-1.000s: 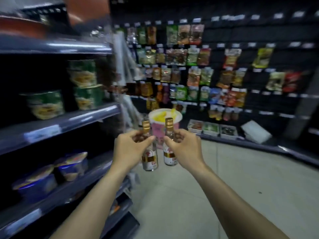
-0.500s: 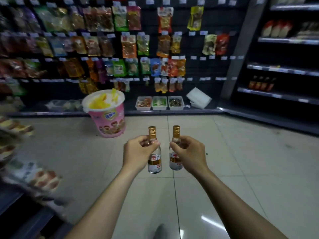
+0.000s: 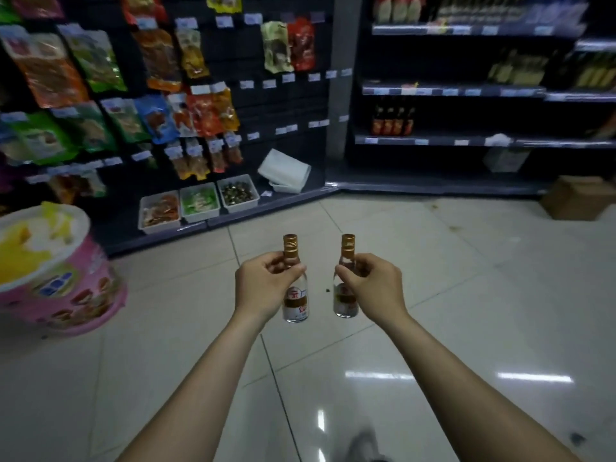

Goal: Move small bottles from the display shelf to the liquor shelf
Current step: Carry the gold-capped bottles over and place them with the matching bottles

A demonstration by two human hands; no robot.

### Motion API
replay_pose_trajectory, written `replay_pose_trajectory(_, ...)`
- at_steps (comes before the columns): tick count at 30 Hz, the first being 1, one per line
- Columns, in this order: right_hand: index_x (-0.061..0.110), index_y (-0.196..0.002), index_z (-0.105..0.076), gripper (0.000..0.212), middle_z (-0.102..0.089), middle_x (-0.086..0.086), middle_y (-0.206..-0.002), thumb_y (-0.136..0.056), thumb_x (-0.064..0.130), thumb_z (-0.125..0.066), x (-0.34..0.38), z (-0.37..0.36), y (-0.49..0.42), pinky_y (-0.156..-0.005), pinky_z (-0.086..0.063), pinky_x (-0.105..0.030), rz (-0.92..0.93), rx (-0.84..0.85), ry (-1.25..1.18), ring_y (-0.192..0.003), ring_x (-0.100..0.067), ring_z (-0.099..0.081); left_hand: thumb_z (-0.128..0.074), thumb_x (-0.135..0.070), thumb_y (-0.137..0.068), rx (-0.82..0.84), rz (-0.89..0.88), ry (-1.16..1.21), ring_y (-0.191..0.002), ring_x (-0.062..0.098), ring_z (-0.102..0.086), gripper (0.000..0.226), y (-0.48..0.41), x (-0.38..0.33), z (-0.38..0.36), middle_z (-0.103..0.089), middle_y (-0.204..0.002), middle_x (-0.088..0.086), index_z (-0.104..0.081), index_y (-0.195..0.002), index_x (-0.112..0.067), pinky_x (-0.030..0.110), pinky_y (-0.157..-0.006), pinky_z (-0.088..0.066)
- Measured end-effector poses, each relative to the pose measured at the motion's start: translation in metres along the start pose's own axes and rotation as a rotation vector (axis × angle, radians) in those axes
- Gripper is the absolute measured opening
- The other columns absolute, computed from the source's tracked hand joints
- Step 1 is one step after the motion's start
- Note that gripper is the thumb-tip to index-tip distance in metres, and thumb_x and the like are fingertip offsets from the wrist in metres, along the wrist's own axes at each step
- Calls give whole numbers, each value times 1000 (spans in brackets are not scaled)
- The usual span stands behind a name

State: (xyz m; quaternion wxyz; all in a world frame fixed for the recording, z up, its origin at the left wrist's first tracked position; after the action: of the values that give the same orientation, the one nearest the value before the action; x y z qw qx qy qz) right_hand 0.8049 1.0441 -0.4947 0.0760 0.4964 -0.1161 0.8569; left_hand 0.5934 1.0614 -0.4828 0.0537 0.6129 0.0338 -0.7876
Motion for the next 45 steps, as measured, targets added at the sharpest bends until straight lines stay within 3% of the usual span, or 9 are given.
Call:
replay_pose_trajectory(5,25,-90,-75,8,-74,7,-81,-88,32,-79,-62,39,-125,-67,-57,-20,-50,-57,22,-76,-7,-70,-86,-25,-79,66,-51,-84,-84,-4,-71,19,-96,-17,-111,-76,-85,-20,-73,-84,-39,17,-76,-56)
replay_pose_trajectory(8,26,-90,-74,5,-73,9,-79,-89,29,-78,-83,62,-193,-58,-52,-11,-34,-37,-4,-74,-2,-69,-86,-26,-79,45,-44,-67,-81,-9,-70,21,-145,-32,-167,-74,-79,-25,-71,-78,-42,15,-74,-54)
replay_pose_trajectory(15,30,-89,-71,9,-72,11,-79,-90,25,-78,-127,142,-370,-62,-52,-7,-1,9,-41,-77,5,-68,-86,-23,-79,-45,-3,22,-93,2,-73,21,-279,-86,-310,-78,-94,-14,-79,-98,-29,28,-88,-60)
replay_pose_trajectory(22,28,-96,-73,11,-72,14,-83,-88,32,-80,-187,224,-548,-73,-56,-20,5,-78,-17,-80,-3,-69,-88,-24,-76,-18,-24,22,-92,2,-74,28,-409,-131,-454,-79,-93,-12,-80,-102,-23,27,-88,-59)
replay_pose_trajectory(26,23,-102,-75,20,-73,12,-85,-86,34,-81,-223,263,-665,-78,-60,-30,18,-105,-9,-82,-4,-69,-88,-24,-77,22,-52,27,-89,-4,-72,24,-494,-158,-549,-78,-92,-15,-79,-100,-26,13,-76,-54)
replay_pose_trajectory(29,31,-94,-72,13,-73,14,-81,-86,34,-82,-241,296,-752,-74,-58,-21,64,-132,5,-79,1,-69,-88,-23,-78,51,-70,40,-82,-15,-68,26,-564,-183,-620,-74,-85,-22,-71,-88,-39,9,-70,-50)
replay_pose_trajectory(37,23,-92,-78,10,-73,13,-73,-85,29,-82,-279,394,-953,-68,-54,-17,116,-205,-20,-73,0,-70,-91,-22,-72,17,-144,15,-81,-6,-72,24,-719,-256,-779,-78,-82,-17,-80,-92,-30,20,-77,-58)
replay_pose_trajectory(40,31,-86,-74,10,-73,16,-70,-86,27,-82,-297,428,-1022,-64,-50,-9,116,-206,-73,-73,4,-69,-92,-21,-71,5,-144,22,-84,0,-74,33,-774,-276,-837,-78,-85,-14,-81,-101,-21,29,-85,-61)
replay_pose_trajectory(45,33,-84,-72,13,-74,12,-73,-87,25,-81,-326,480,-1136,-62,-53,-12,169,-197,-94,-72,1,-70,-91,-21,-73,6,-178,25,-87,1,-75,33,-854,-310,-930,-79,-90,-11,-81,-104,-19,32,-85,-62)
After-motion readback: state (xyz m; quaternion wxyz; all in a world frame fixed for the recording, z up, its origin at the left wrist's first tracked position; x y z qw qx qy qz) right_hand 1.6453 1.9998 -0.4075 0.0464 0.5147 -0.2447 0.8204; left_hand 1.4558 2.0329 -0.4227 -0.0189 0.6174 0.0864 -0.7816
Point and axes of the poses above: each hand's wrist, its own y-axis away from the middle knuckle, its own z-axis out of the back of the hand, x = y × z, the point moved 3 cm from there along -y, towards the middle knuckle
